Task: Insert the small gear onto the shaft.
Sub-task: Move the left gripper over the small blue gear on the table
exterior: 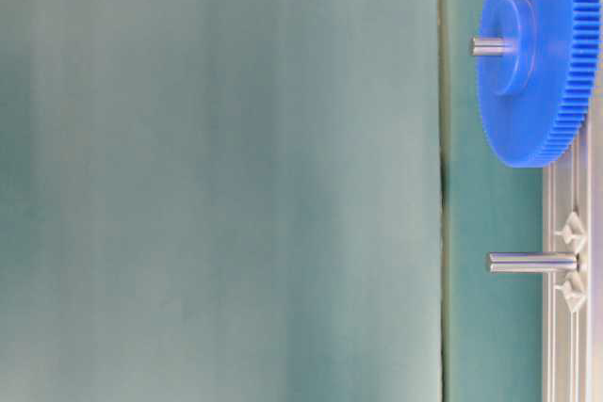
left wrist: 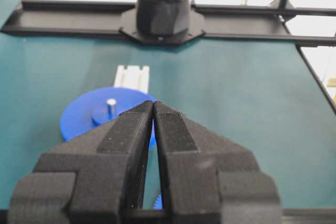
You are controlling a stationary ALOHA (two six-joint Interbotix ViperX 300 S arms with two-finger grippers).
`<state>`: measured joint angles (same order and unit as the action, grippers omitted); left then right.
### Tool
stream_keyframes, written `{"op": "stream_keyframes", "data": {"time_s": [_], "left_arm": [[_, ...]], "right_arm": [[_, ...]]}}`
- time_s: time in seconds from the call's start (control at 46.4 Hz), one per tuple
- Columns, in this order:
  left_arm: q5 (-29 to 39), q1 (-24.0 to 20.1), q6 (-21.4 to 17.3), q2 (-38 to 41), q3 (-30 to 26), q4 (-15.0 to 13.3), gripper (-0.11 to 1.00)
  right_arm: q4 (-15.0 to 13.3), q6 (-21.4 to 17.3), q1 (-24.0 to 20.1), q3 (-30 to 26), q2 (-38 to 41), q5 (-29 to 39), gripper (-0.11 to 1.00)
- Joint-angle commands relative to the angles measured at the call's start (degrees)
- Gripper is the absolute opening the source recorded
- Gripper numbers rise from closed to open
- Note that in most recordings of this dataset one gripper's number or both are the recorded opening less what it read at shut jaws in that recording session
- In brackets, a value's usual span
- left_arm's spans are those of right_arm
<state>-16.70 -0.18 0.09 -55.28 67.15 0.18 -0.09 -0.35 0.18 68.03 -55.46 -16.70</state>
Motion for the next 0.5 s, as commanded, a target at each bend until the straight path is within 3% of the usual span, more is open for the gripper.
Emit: {"op": "stream_keyframes", "data": {"time_s": [0.0, 0.086, 0.151, 0.259, 0.474], "left_arm": [[6.2, 2.4, 5.9, 4.3, 0.0, 0.3, 0.10], [11.7, 4.1, 11.8, 8.3, -1.1, 0.8, 0.17], [11.0, 5.1, 13.4, 10.4, -1.8, 1.4, 0.08], [7.6, 5.4, 11.7, 12.3, -2.7, 1.4, 0.02], [8.5, 5.4, 8.5, 14.2, -2.9, 1.4, 0.02]], "right_arm": [[0.4, -0.4, -0.4, -0.4, 1.0, 0.0, 0.16], [0.9, -1.1, -0.9, -2.4, 2.2, 7.5, 0.21], [1.0, -1.8, -0.9, -4.1, 3.1, 14.6, 0.21], [1.0, -2.3, -0.4, -6.0, 3.6, 22.3, 0.21], [1.0, -4.6, -0.4, -6.6, 4.7, 25.5, 0.21]]}}
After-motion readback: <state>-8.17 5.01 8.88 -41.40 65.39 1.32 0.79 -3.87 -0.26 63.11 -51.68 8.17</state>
